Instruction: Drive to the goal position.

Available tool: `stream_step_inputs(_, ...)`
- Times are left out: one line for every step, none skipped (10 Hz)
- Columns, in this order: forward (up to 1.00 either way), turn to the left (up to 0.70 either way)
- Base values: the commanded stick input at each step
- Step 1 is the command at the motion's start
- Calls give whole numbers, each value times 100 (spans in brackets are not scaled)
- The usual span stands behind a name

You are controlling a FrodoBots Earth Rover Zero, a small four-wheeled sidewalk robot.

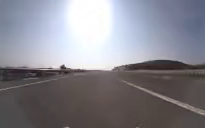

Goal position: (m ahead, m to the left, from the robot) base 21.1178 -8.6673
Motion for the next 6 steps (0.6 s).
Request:
stream_step_inputs(100,0)
stream_step_inputs(100,0)
stream_step_inputs(100,0)
stream_step_inputs(100,0)
stream_step_inputs(100,0)
stream_step_inputs(100,2)
